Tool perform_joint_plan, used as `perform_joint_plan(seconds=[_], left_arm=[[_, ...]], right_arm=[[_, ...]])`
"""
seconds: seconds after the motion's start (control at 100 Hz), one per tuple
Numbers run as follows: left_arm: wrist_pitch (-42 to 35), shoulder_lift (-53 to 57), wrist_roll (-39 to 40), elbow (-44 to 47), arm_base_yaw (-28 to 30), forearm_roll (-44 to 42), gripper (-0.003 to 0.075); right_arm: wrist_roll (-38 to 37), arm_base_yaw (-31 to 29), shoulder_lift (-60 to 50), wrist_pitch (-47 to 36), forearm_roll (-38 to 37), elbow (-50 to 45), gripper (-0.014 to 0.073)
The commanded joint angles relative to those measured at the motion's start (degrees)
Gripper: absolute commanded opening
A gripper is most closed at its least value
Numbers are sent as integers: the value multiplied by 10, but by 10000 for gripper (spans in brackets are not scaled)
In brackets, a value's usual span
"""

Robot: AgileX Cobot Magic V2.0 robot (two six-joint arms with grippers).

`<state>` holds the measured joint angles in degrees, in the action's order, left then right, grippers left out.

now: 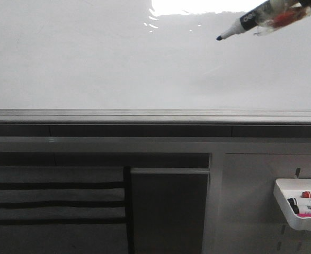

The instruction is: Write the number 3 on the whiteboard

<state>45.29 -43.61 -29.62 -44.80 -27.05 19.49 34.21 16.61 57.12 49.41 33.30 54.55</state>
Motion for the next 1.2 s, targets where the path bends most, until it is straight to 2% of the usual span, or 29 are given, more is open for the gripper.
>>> perform_joint_plan(seconds=[0.0,0.29,0.44,0.56,0.86,1.02,1.12,1.19], left_arm=[[-38,2,6,-15,2,17,459],[-38,2,6,-15,2,17,459],[-38,2,6,-15,2,17,459],[-38,2,6,-15,2,17,459],[-38,2,6,-15,2,17,459],[-38,2,6,-15,2,17,459],[-38,2,6,-15,2,17,459],[-38,2,6,-15,2,17,459]], right_arm=[[1,-4,33,4,24,60,-2],[1,-4,176,10,24,212,-2],[2,38,225,-2,-13,252,-2],[2,67,244,-60,-59,262,-2],[2,67,295,-118,-76,262,-2],[-31,36,285,-101,-121,262,-2],[-42,6,275,-60,-121,254,-2],[-42,9,275,-59,-115,235,-2]])
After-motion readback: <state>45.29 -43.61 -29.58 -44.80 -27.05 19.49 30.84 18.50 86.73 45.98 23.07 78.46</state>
